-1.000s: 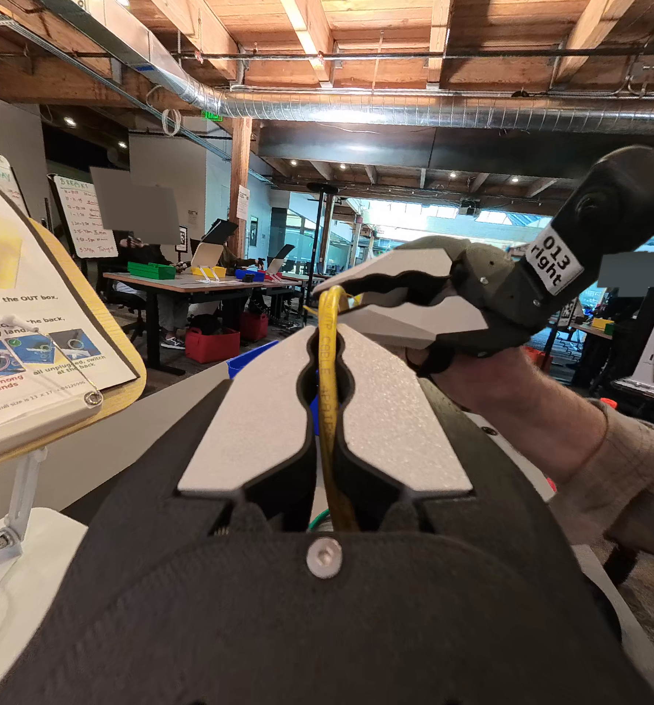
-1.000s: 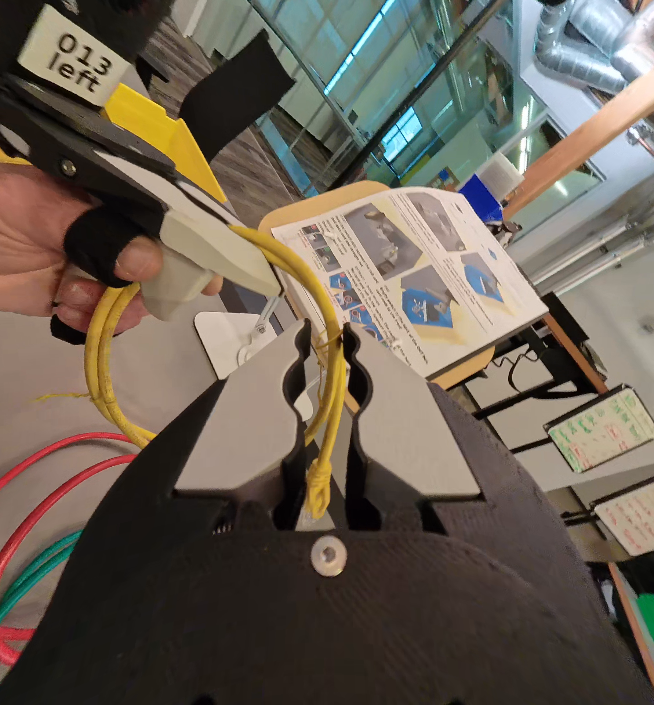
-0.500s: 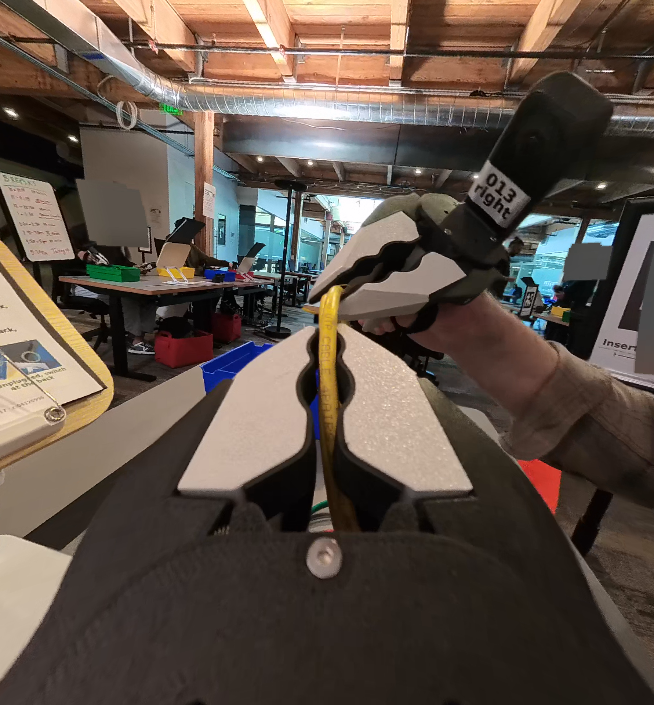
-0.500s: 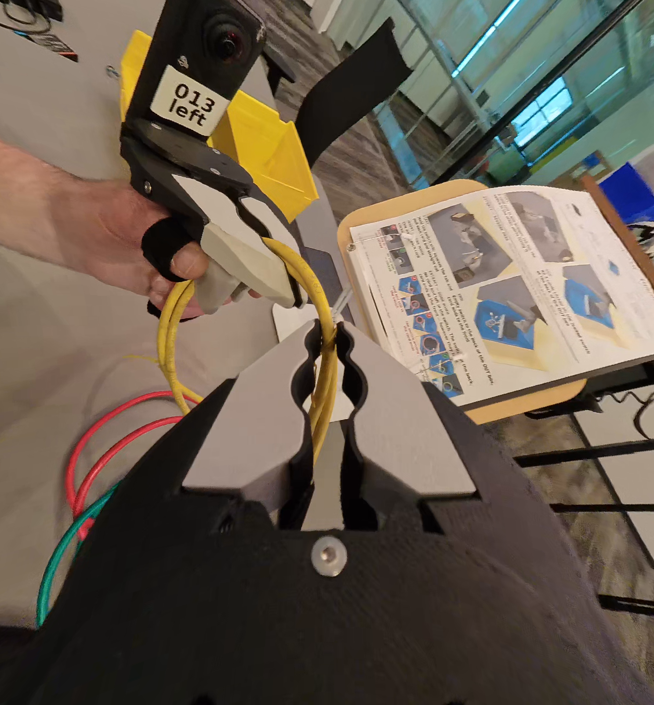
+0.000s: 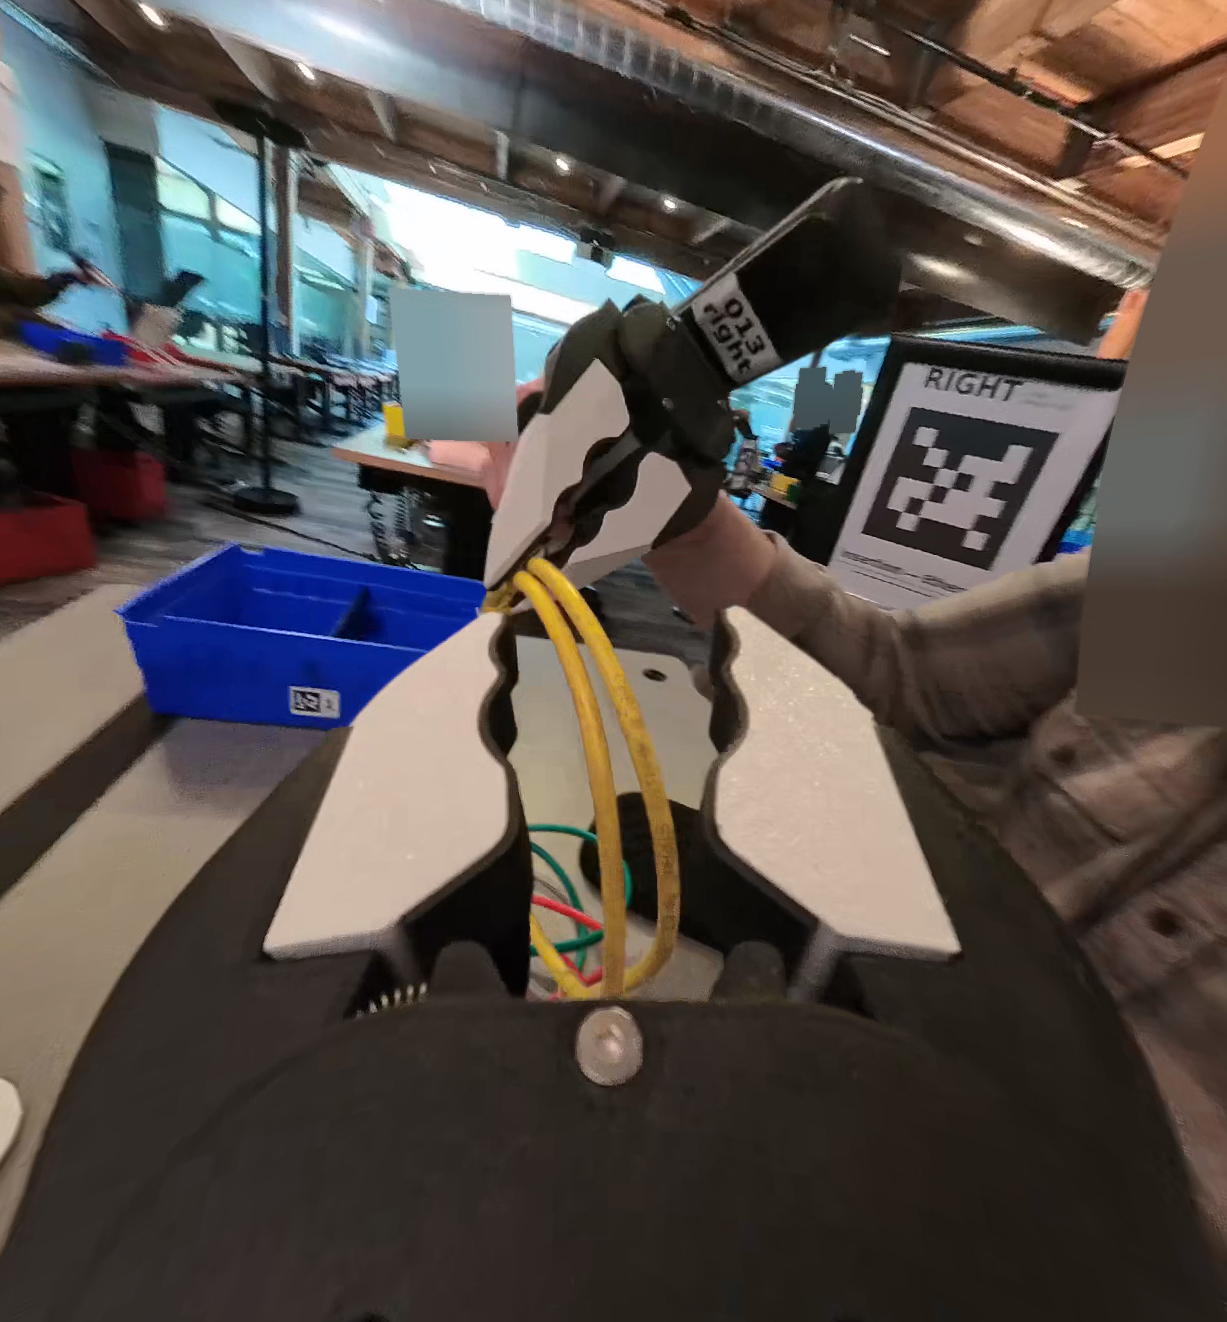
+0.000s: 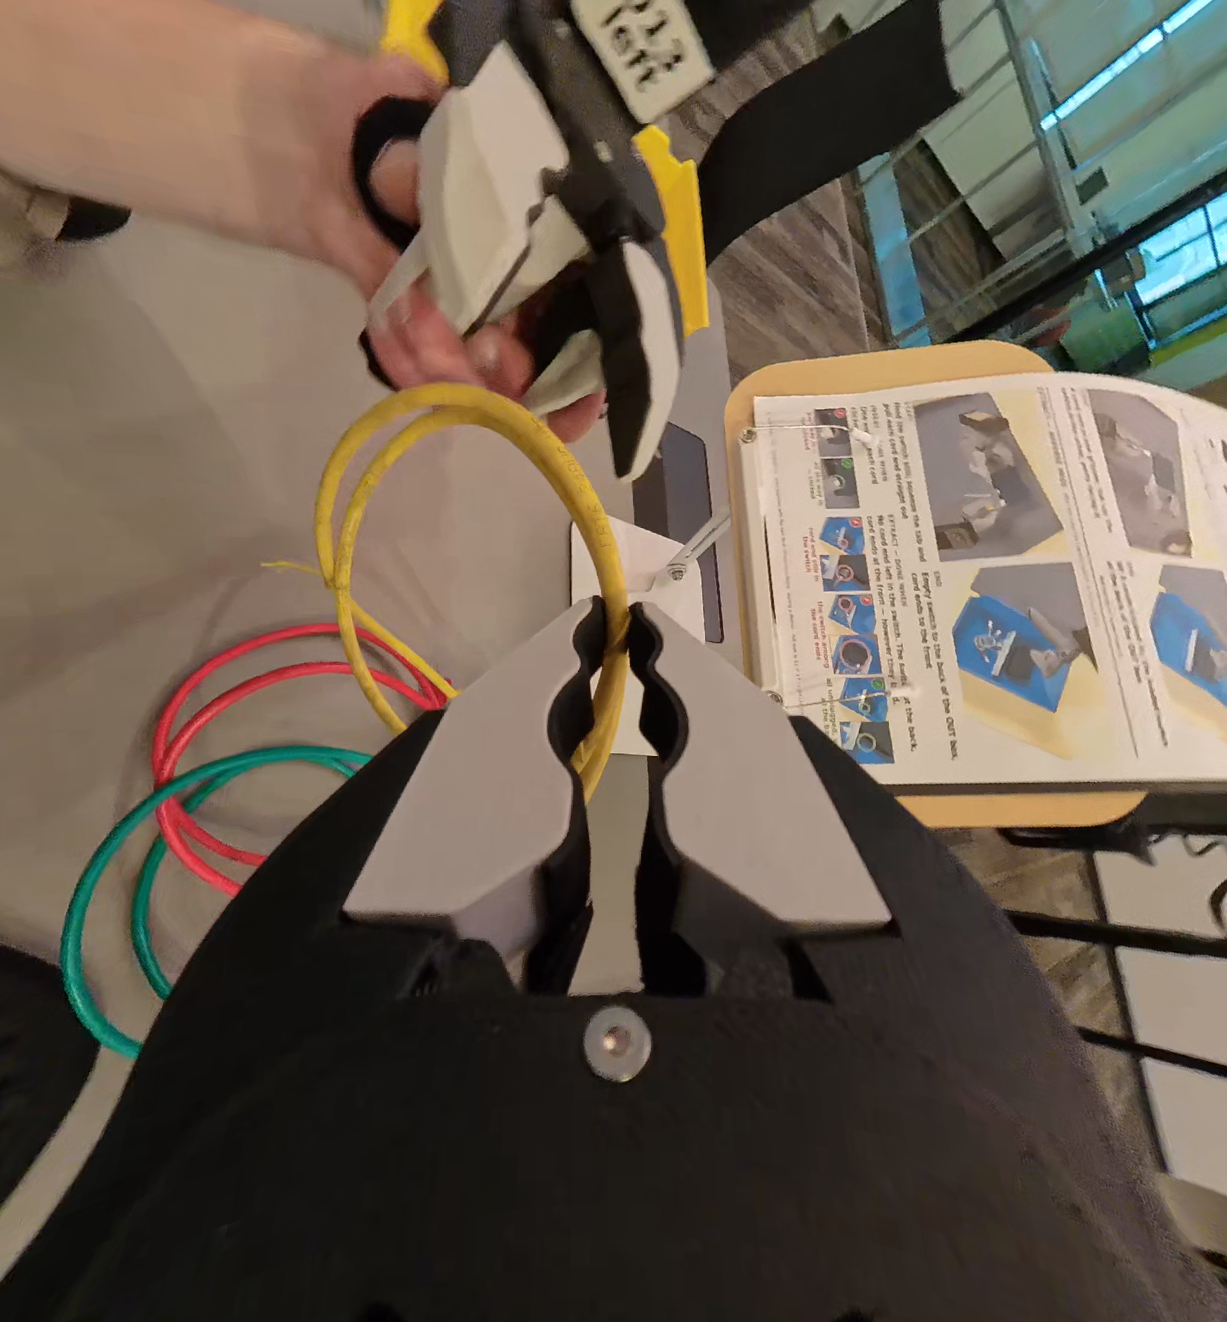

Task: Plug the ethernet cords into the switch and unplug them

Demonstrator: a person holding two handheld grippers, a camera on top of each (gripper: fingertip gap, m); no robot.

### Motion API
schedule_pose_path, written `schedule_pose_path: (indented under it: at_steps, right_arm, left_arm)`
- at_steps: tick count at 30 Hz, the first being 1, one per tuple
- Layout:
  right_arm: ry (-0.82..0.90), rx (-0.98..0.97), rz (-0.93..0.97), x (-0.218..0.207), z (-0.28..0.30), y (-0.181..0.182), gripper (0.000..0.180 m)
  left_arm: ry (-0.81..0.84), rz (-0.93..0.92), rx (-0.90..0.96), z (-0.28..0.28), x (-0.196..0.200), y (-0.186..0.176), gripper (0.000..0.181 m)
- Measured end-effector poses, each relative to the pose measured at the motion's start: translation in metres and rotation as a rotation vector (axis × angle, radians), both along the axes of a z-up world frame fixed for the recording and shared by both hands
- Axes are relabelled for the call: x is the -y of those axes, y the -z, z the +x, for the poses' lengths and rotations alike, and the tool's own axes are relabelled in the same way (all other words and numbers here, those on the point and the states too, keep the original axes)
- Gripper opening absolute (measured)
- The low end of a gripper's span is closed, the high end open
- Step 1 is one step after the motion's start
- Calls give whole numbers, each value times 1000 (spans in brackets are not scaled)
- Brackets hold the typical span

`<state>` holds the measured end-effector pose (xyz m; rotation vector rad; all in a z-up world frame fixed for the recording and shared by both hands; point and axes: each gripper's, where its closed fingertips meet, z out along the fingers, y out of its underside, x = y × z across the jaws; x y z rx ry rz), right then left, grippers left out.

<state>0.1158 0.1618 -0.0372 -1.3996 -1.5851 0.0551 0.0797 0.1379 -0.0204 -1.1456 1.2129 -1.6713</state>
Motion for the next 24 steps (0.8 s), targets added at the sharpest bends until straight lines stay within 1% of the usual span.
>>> schedule_pose_path:
  at_steps: [3,6,8,9,10,11,12,14,19,24]
  right_arm:
    - [-104,77,33,14,-10,8,4]
    - [-131,183,69,18,-17,18,4]
    - [-149,236,88,21,-22,24,4]
    - [-155,267,95,22,-24,28,4]
    - [-160,299,100,23,-25,31,4]
    - [-162,326,105,23,-24,34,4]
    - [-169,342,109,24,-24,36,4]
    - [-170,351,117,23,-23,37,4]
    - [-155,341,160,18,-21,28,6]
    - [-98,376,243,8,-19,20,12]
  left_arm:
    - [79,-66,-59,-3,6,6,57]
    - [152,-87,-205,6,17,32,58]
    - [157,-64,-275,14,23,47,55]
    - [180,-60,-291,16,28,51,50]
    - [204,-56,-298,16,32,53,42]
    - [228,-50,-298,16,36,54,30]
    - [227,-40,-303,17,36,56,25]
    - [230,-42,-288,18,34,57,22]
    - [171,-72,-187,23,22,49,12]
    - [146,-91,-85,25,15,43,11]
